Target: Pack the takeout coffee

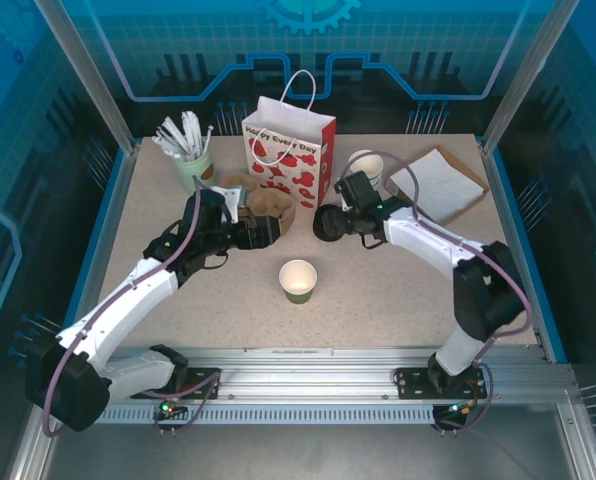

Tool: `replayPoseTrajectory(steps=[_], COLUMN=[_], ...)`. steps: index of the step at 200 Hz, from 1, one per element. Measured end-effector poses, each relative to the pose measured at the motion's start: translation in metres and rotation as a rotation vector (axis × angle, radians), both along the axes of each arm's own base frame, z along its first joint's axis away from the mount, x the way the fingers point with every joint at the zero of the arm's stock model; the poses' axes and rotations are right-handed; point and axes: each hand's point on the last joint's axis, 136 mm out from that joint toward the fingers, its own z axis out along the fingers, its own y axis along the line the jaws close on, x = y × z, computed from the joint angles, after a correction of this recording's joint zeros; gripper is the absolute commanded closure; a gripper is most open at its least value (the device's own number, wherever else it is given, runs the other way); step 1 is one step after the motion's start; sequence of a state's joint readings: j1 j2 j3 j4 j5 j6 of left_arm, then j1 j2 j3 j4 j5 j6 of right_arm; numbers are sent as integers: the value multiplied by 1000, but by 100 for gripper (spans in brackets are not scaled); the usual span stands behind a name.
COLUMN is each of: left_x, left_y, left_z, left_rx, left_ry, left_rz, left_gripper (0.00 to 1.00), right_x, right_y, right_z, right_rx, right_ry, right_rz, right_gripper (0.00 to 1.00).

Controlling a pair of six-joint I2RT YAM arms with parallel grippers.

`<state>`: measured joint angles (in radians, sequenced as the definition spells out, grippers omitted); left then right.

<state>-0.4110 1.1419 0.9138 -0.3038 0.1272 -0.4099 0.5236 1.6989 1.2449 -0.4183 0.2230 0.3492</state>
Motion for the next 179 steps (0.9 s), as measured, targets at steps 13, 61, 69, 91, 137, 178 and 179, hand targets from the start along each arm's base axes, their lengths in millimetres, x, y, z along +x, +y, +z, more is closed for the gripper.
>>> replayPoseTrajectory(steps=[13, 61, 69, 91, 137, 178, 179], left_x=[1, 2, 2, 2, 2, 2, 2], left_y=[-1, -3, -3, -4, -4, -4, -4], left_z=[2, 3, 3, 3, 3, 4, 4], left_rx=[2, 4, 4, 5, 4, 4, 4], left_ry=[0, -3, -2, -3, -4, -5, -5], left_rz=[1, -2, -2, -5, -5, -7, -7], left_gripper=[2, 2, 2, 2, 2, 2, 2], right_x=[11, 38, 39, 40, 40, 43, 43], right_y=[-2, -7, -8, -12, -16, -16, -16], right_z=[-5, -18, -20, -27, -43, -46, -46], right_rx=[-18, -63, -73, -103, -142, -155, -155], right_ry=[0, 7, 9, 22, 51, 56, 56], right_rz=[-23, -82, -88, -98, -108, -112, -112], right_gripper=[44, 54, 55, 57, 64, 69, 69])
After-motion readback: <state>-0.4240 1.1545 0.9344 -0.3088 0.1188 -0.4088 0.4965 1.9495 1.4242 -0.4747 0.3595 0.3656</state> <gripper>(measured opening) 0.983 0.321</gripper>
